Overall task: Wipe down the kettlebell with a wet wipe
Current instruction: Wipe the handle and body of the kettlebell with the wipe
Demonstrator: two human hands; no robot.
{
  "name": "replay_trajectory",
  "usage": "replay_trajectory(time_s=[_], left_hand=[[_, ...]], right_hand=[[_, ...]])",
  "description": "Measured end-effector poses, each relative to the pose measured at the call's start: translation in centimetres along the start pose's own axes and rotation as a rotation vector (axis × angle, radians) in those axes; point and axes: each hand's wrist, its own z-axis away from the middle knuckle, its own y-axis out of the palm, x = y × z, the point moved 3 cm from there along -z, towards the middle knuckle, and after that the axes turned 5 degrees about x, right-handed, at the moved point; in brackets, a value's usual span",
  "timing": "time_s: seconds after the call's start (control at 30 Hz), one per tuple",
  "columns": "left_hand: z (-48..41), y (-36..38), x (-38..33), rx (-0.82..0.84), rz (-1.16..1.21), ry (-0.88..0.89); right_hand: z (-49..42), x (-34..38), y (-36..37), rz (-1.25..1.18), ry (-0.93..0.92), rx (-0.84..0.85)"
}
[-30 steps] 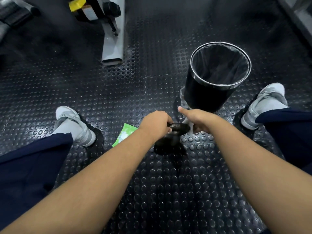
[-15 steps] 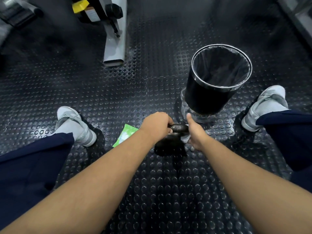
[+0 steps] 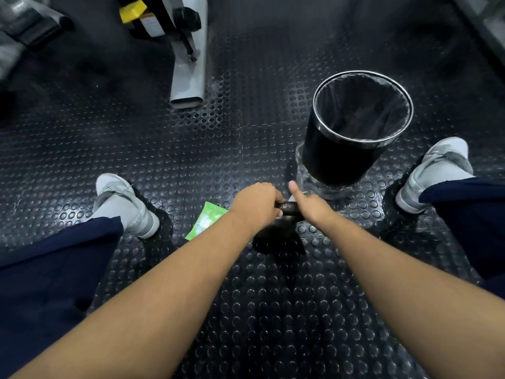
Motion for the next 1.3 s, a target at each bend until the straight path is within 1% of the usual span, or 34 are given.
replay_trajectory(time_s=[0.07,0.1,0.13,0.17,0.23,0.3,0.43,0.53,0.6,0.63,0.67,0.7,0.77,0.83,0.87,0.9,0.97,1.1,1.23,1.3], left_hand=[[-0.1,0.0,0.0,0.008,0.001,-0.003],[-0.1,-0.1,0.0,0.016,0.007,-0.006],[0.0,-0.1,0.1,0.022,0.014,-0.011],[0.0,-0.1,0.1,0.025,0.019,-0.014],[0.0,-0.1,0.3,0.028,0.027,-0.022],[0.0,-0.1,0.3,0.027,0.027,-0.024],[0.2,-0.1,0.2,0.028,0.022,-0.028],[0.2,-0.1,0.2,0.020,0.020,-0.027],[0.2,0.0,0.2,0.017,0.016,-0.030],[0.2,0.0,0.3,0.019,0.017,-0.033],[0.1,0.0,0.3,0.021,0.021,-0.035],[0.1,0.0,0.3,0.023,0.025,-0.036],[0.0,0.0,0.3,0.027,0.029,-0.034],[0.1,0.0,0.4,0.031,0.030,-0.036],[0.1,0.0,0.4,0.027,0.030,-0.037],[0.1,0.0,0.4,0.023,0.031,-0.036],[0.1,0.0,0.4,0.023,0.037,-0.037],[0.2,0.0,0.4,0.014,0.021,-0.035],[0.4,0.2,0.3,0.008,0.005,-0.023],[0.4,0.2,0.3,0.009,-0.003,-0.017]], right_hand=[[-0.5,-2.3,0.8,-0.482,0.034,0.105],[-0.7,-3.0,1.0,-0.657,0.043,0.172],[-0.8,-3.4,0.9,-0.762,0.063,0.217],[-0.9,-3.6,0.7,-0.796,0.078,0.254],[-1.1,-3.3,-0.1,-0.718,0.077,0.318],[-1.2,-2.5,-1.3,-0.558,0.066,0.379],[-0.1,1.1,-4.1,-0.218,0.041,0.418],[0.4,3.0,-4.2,0.007,0.024,0.391],[-0.2,2.7,-2.7,0.089,0.017,0.330],[-0.6,2.0,-1.8,0.072,0.002,0.287],[-1.2,0.9,-0.9,-0.015,-0.016,0.259],[-1.7,-0.3,-0.1,-0.162,-0.027,0.266],[-1.5,-2.1,0.6,-0.465,-0.014,0.349],[-0.9,-3.1,0.4,-0.712,0.019,0.404],[-1.0,-3.3,0.2,-0.784,0.041,0.440],[-1.1,-3.1,-0.2,-0.798,0.050,0.473],[-1.3,-2.2,-1.6,-0.699,0.070,0.485],[-0.1,1.5,-3.6,-0.367,0.093,0.512],[0.9,4.1,-3.2,-0.054,0.102,0.366],[1.3,4.2,-2.3,0.099,0.070,0.213]])
